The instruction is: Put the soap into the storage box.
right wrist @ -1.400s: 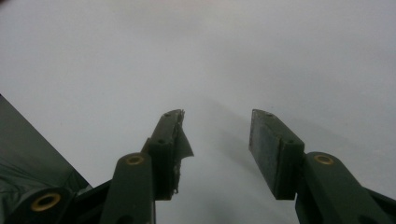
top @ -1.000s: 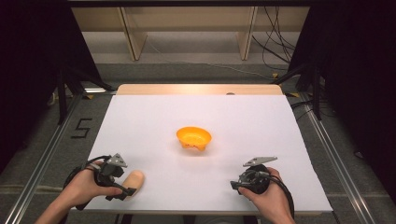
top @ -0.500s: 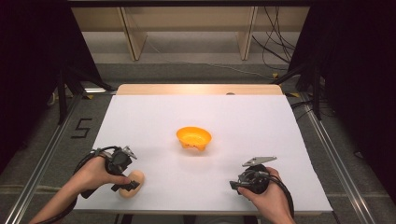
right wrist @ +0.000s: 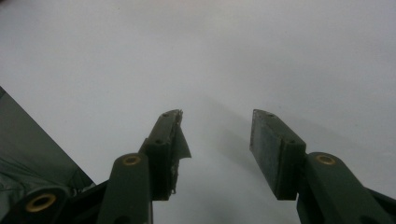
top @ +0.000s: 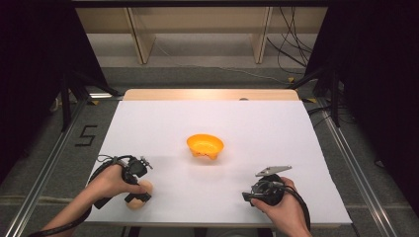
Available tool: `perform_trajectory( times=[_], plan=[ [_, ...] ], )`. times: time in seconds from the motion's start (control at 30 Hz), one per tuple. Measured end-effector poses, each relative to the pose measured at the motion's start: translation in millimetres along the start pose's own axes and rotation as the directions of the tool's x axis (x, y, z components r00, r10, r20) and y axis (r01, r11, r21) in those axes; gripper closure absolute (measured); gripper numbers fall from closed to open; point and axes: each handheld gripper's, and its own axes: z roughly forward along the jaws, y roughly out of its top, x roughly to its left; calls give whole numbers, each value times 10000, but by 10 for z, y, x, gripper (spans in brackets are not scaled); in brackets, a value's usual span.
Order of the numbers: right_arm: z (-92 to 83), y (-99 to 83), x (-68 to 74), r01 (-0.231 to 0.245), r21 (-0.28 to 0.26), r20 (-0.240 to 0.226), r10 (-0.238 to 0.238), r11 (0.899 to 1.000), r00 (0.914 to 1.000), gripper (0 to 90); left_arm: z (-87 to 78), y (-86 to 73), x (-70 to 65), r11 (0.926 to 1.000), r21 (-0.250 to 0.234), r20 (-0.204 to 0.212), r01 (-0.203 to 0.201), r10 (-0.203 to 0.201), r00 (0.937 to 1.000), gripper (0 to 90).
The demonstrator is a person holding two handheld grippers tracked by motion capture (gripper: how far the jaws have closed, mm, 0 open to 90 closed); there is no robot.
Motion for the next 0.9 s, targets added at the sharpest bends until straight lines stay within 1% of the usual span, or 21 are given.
perform_trajectory(
  times=[0.03, 0.07, 0.13, 0.17, 0.2, 0.27, 0.33, 0.37, 0.43, 0.47, 0.5, 0.53, 0.57, 0.63, 0.67, 0.73, 0.77, 0.8, 0.83, 0.87, 0.9],
  plan=[
    [0, -1, 1, -4, 6, 1, 4, 10000, 10000, 539, 9, 6, -5, 9999, 55, 34, 125, -125, 9999, 187],
    [2, -1, 2, -3, 14, 9, 3, 10000, 10000, 539, 21, 5, -25, 9987, 168, 124, 472, -475, 9988, 187],
    [4, -1, 2, 5, 9, 10, -5, 10000, 10000, 538, 39, 2, -26, 9987, 170, 96, 474, -475, 9988, 189],
    [4, -1, 3, -13, 13, 5, 13, 10000, 10000, 537, 53, 10, -22, 9982, 359, 71, 475, -478, 9988, 190],
    [4, -1, 3, -19, 13, -2, 19, 10000, 10000, 537, 57, 10, -22, 9980, 427, 11, 475, -476, 9989, 194],
    [4, -2, 4, -19, 10, -5, 19, 10000, 10000, 537, 73, 8, -16, 9973, 472, 46, 571, -574, 9983, 196],
    [6, -2, 5, -18, 14, -11, 18, 10000, 10000, 536, 88, 3, -16, 9973, 388, 60, 626, -629, 9980, 198],
    [7, -2, 5, -17, 16, -14, 17, 10000, 10000, 537, 98, 2, -15, 9965, 474, 98, 684, -689, 9976, 201],
    [6, -2, 7, -29, 25, -21, 29, 10000, 10000, 537, 111, 2, -10, 9961, 612, 133, 641, -650, 9978, 213],
    [18, -6, 10, -59, -100, -25, 59, 9999, 10000, 537, 129, -5, -12, 9963, 569, 117, 641, -649, 9978, 220],
    [17, -6, 11, -55, -92, -23, 55, 9999, 10000, 537, 131, -4, -7, 9958, 741, 120, 531, -541, 9985, 230],
    [7, -3, 9, 10, 9, -21, -10, 10000, 10000, 536, 146, -8, -11, 9957, 725, 169, 578, -591, 9981, 242],
    [8, -4, 10, 7, 6, -21, -7, 10000, 10000, 537, 155, -11, -11, 9961, 702, 145, 541, -553, 9984, 257],
    [8, -5, 11, 17, 4, -21, -17, 10000, 10000, 536, 149, -11, -9, 9960, 805, 136, 380, -393, 9991, 279],
    [6, -6, 10, 28, 16, -31, -28, 10000, 10000, 536, 137, -9, -4, 9958, 888, 114, 238, -249, 9996, 296],
    [9, -6, 10, 25, 9, -16, -25, 10000, 10000, 536, 137, -13, -2, 9964, 828, 114, 154, -164, 9998, 316],
    [11, -6, 11, 26, 5, -35, -26, 10000, 10000, 536, 139, -11, 20, 9970, 733, 62, -266, 262, 9996, 317],
    [12, -6, 12, 31, 6, -32, -31, 10000, 10000, 536, 139, -11, 20, 9970, 733, 62, -266, 262, 9996, 318],
    [12, -7, 14, 18, 12, -44, -18, 10000, 10000, 536, 130, -24, 2, 9961, 858, 194, -216, 200, 9996, 319],
    [11, -7, 14, 17, 14, -38, -17, 10000, 10000, 535, 126, -19, 24, 9946, 829, 115, -629, 622, 9980, 320],
    [11, -7, 14, 19, 18, -35, -19, 10000, 10000, 536, 134, -27, 27, 9946, 713, 85, -749, 745, 9972, 321]
  ],
)
